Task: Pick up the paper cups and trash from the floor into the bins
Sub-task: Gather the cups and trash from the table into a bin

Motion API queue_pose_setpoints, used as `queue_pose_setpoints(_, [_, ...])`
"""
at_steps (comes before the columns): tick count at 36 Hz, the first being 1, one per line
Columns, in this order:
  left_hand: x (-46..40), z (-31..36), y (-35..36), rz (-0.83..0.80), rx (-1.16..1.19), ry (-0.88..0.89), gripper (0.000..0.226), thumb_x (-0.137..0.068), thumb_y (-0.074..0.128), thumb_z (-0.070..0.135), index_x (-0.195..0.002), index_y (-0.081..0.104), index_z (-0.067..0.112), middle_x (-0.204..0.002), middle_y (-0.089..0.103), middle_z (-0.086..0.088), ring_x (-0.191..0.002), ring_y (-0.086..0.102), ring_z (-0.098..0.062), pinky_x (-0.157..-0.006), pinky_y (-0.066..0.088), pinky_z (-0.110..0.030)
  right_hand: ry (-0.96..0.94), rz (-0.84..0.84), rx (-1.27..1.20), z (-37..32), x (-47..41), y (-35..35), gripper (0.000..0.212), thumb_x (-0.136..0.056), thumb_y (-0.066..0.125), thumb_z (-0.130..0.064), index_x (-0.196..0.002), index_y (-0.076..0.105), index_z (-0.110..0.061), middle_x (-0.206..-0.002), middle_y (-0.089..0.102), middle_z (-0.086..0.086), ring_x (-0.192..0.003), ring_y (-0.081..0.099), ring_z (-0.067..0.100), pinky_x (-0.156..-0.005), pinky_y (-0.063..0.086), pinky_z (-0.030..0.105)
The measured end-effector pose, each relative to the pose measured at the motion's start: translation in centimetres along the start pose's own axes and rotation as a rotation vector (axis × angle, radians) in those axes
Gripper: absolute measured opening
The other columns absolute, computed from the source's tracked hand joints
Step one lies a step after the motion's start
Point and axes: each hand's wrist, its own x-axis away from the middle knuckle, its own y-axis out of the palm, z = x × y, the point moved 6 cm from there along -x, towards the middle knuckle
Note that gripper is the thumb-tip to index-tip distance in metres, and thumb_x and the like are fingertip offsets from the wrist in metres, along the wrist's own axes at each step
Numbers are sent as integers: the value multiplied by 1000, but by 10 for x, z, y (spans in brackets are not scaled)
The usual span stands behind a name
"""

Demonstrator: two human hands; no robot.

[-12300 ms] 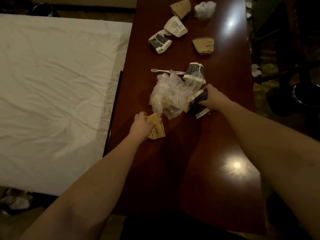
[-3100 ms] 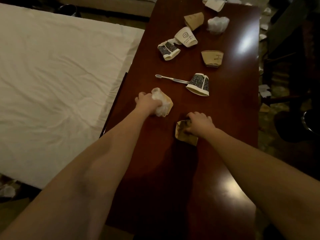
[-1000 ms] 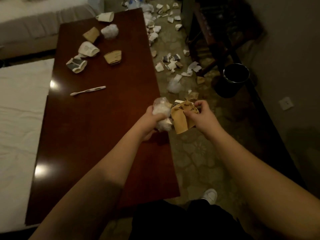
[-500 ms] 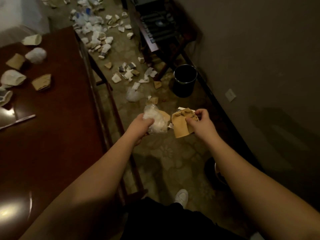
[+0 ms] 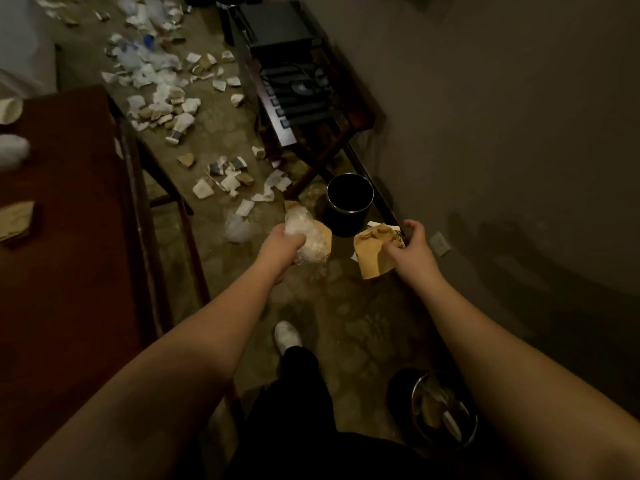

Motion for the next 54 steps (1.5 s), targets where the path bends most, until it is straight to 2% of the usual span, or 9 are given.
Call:
queue_pose_setpoints(3, [-49,16,4,-34,-88,12,60,-91,58,25,-147,38,19,-129,55,-8,-105,58,-25,-71,51,-31,5,-11,61,-16,-38,9,75,-94,65,-27,-154,20,-31,-138,48,-4,-86,51,2,-61,44,21])
queue_pose_setpoints(8, [-126,47,-2,-45,-171,-32,61,-92,59,27,-148,37,17,-129,56,-10,-110,56,-29,-87,50,-38,56,-34,137,-38,-112,25,76,-94,65,-29,-155,18,-34,-143,50,4,-92,57,9,-70,53,28])
queue_pose_setpoints(14, [-215,78,5,-86,-251,-40,66,-89,60,27,-149,37,17,-133,55,-10,-114,55,-29,-83,44,-34,53,-25,250,-63,-202,40,75,-92,66,-31,-153,22,-33,-143,51,4,-96,54,14,-76,49,32])
queue_pose_setpoints(18, [-265,84,17,-104,-235,-63,67,-87,61,26,-149,36,18,-134,53,-9,-114,55,-28,-84,45,-35,86,-22,295,-62,-252,47,74,-92,67,-32,-153,24,-31,-143,52,4,-112,59,23,-84,53,37])
queue_pose_setpoints(22, [-317,84,33,-109,-277,-67,66,-90,62,23,-149,34,16,-135,52,-9,-116,55,-30,-83,44,-34,107,3,306,-50,-302,51,74,-89,69,-33,-151,29,-28,-144,52,3,-122,57,24,-96,52,43])
queue_pose_setpoints(27, [-379,70,62,-126,-287,-87,67,-92,62,24,-151,31,16,-137,50,-10,-110,54,-24,-79,44,-32,127,1,332,-25,-371,60,76,-87,70,-33,-151,28,-31,-146,50,2,-124,56,24,-99,51,47])
queue_pose_setpoints(36, [-487,21,125,-110,-313,-166,69,-92,62,25,-150,27,16,-137,48,-13,-120,53,-33,-92,49,-40,85,-58,447,25,-493,99,73,-91,66,-32,-152,27,-25,-147,48,5,-128,52,27,-98,48,43])
queue_pose_setpoints(48, [-599,-38,198,-75,-421,-229,70,-88,64,28,-146,28,15,-141,41,-11,-118,52,-35,-82,52,-41,106,-123,550,95,-622,130,72,-92,62,-34,-154,27,-19,-154,39,8,-134,46,33,-104,42,47])
queue_pose_setpoints(54, [-634,-54,217,-56,-442,-234,76,-89,63,25,-152,21,14,-150,32,-11,-127,46,-34,-86,46,-39,111,-128,512,120,-662,144,70,-95,61,-29,-155,25,-17,-154,37,9,-135,44,33,-102,42,43])
